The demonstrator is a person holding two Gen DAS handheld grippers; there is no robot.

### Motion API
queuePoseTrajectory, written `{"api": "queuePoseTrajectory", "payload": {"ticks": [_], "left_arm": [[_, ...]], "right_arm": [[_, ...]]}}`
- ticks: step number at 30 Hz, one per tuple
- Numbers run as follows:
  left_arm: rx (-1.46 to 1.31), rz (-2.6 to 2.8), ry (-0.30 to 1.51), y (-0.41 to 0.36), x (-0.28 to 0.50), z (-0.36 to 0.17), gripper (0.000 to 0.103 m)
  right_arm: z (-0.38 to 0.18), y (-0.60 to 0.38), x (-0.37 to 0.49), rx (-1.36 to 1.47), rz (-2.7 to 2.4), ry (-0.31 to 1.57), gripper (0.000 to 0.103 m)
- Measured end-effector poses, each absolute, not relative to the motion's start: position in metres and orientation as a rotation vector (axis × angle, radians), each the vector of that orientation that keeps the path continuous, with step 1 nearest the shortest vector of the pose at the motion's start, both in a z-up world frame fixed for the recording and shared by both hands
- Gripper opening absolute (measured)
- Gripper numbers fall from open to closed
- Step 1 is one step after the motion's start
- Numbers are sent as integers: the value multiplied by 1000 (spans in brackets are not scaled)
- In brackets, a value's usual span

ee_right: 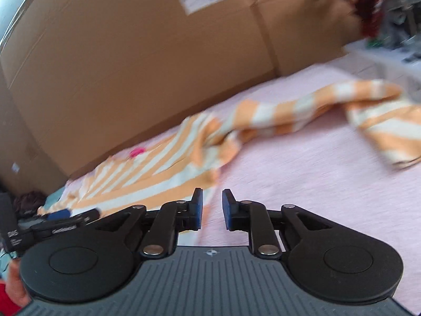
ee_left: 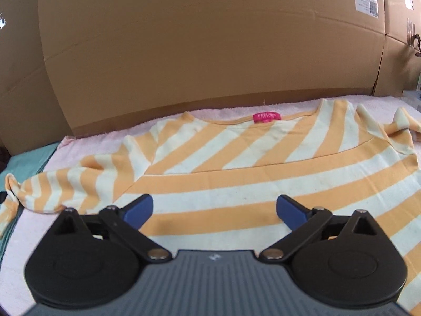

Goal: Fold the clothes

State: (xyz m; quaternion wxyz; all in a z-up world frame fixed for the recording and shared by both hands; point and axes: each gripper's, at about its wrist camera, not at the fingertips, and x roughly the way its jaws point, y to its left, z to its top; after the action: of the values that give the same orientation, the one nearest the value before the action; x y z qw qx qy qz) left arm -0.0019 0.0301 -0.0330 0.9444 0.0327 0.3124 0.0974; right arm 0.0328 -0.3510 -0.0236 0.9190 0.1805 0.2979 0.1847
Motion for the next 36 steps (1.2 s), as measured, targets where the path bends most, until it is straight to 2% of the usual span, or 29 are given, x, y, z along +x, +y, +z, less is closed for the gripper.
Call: {"api": "queuePoseTrajectory", "payload": {"ticks": [4,6,9,13,16,17,19,20,21,22,23,25,26,28,30,34,36], "left_arm": [[62,183,666,30,0,-36,102],[63,180,666,30,2,-37,102],[53,178,669,31,3,-37,102],[47,178,671,33,4,-37,102],[40,177,673,33,4,-37,102],[35,177,675,34,5,-37,102],[27,176,677,35,5,-37,102],[23,175,678,35,4,-37,102],[20,175,678,34,4,-37,102],[20,176,678,34,4,-37,102],[21,176,678,33,4,-36,102],[24,177,677,32,4,-37,102],[25,177,677,32,4,-37,102],[19,173,680,33,5,-37,102],[6,171,684,34,5,-37,102],[-12,167,688,37,6,-38,102],[-18,165,689,38,6,-38,102]], "right_arm": [[-19,-426,22,364,117,570,28],[-24,-446,23,348,26,580,43],[-32,-461,37,396,-16,585,43],[-25,-445,77,193,3,578,47],[-29,-424,114,-21,37,580,63],[-33,-417,127,-101,36,584,67],[-38,-410,145,-191,62,573,67],[-35,-414,153,-165,99,579,52],[-29,-420,160,-108,134,599,1],[-21,-426,167,-51,157,604,8],[-11,-432,171,5,154,577,5],[4,-436,184,51,106,540,7],[9,-437,192,57,73,526,12],[8,-426,210,-17,14,515,14],[-10,-407,225,-183,-118,561,42],[-21,-402,210,-317,-308,518,45],[-8,-420,187,-183,-314,480,60]]}}
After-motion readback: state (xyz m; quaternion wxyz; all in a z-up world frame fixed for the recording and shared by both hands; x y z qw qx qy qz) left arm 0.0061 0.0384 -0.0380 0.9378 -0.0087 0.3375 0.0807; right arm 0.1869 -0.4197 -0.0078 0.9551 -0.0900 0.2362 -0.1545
